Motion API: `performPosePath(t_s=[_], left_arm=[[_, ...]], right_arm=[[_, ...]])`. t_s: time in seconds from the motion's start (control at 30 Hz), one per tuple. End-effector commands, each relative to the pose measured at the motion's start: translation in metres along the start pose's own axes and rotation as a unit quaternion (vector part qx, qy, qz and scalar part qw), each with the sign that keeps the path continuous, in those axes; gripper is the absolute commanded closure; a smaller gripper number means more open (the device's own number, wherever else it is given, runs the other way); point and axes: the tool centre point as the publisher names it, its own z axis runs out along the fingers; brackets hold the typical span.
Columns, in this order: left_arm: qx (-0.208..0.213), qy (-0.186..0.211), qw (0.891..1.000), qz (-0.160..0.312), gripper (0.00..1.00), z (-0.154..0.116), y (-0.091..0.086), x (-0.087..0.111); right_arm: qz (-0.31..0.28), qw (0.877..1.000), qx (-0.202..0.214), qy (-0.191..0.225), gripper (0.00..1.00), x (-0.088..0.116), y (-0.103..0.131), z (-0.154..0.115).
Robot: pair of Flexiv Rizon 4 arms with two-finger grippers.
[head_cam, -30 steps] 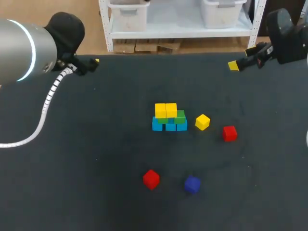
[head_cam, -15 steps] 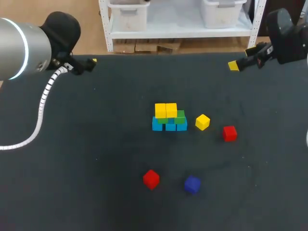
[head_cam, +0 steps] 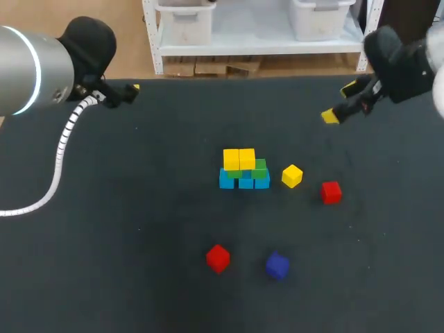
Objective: Place the blue cubes, place green cubes on the blue cubes, place the yellow cubes on the green cubes, then place the red cubes on the yellow cubes, and place purple cube on the red cubes.
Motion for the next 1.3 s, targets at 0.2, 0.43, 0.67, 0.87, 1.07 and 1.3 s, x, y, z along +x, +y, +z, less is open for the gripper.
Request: performPosePath(t_s=[0.2,0.43,0.67,0.87,1.07,1.3], left_arm=[[0.002,-0.001,1.0,0.0,0.0,0.001,0.001,0.0],[0.002,-0.001,1.0,0.0,0.0,0.001,0.001,0.0],[0.002,-0.001,1.0,0.0,0.0,0.001,0.001,0.0],[0.002,-0.001,1.0,0.0,0.0,0.001,0.001,0.0],[0.002,-0.001,1.0,0.0,0.0,0.001,0.001,0.0],[0.002,-0.001,1.0,0.0,0.0,0.001,0.001,0.0]], right_arm=[[-0.05,0.989,0.029,0.138,0.0,0.02,0.052,0.043],[-0.025,0.981,0.069,0.182,0.0,0.044,0.063,0.078],[-0.002,0.973,0.079,0.216,0.0,0.061,0.049,0.096],[0.01,0.974,0.052,0.22,0.0,0.066,0.045,0.108],[0.019,0.971,0.027,0.236,0.0,0.072,0.05,0.124],[0.029,0.971,0.019,0.237,0.0,0.077,0.047,0.134]])
